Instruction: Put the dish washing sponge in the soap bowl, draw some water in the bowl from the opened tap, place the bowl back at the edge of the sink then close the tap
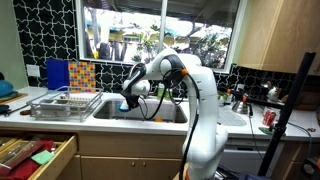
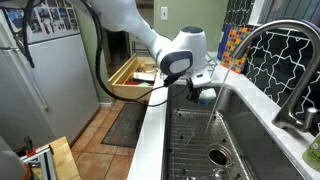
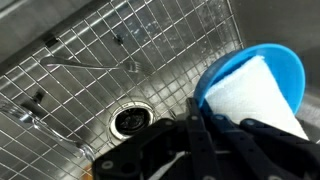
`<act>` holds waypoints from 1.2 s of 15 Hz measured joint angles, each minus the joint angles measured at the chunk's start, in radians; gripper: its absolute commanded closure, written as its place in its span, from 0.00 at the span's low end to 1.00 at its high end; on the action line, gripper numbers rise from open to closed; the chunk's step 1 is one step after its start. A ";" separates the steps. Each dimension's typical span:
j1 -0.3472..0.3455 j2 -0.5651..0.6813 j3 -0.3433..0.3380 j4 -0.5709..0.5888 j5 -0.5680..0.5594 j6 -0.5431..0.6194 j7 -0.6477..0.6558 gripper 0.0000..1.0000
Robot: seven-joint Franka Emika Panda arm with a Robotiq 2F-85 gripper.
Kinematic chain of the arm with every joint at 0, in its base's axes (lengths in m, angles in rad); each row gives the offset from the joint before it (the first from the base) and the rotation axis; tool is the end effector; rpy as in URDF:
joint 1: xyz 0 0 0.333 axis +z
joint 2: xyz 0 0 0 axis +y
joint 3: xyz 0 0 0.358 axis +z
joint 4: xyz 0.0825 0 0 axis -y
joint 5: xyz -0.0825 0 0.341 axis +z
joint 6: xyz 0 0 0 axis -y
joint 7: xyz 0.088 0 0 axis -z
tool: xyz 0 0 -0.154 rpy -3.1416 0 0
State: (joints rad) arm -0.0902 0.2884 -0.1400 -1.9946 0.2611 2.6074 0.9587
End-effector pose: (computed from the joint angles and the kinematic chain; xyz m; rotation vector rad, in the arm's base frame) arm 0.6102 -0.1369 0.3761 -2.2209 1.8323 -0.3785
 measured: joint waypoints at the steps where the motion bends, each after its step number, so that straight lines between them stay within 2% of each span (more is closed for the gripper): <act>1: 0.004 0.009 -0.011 0.006 -0.020 0.000 0.030 0.99; 8: 0.026 0.066 -0.071 0.036 -0.115 -0.005 0.196 0.99; 18: 0.023 0.123 -0.077 0.112 -0.112 -0.005 0.263 0.99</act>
State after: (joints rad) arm -0.0668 0.4117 -0.2170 -1.8825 0.1493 2.6020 1.2218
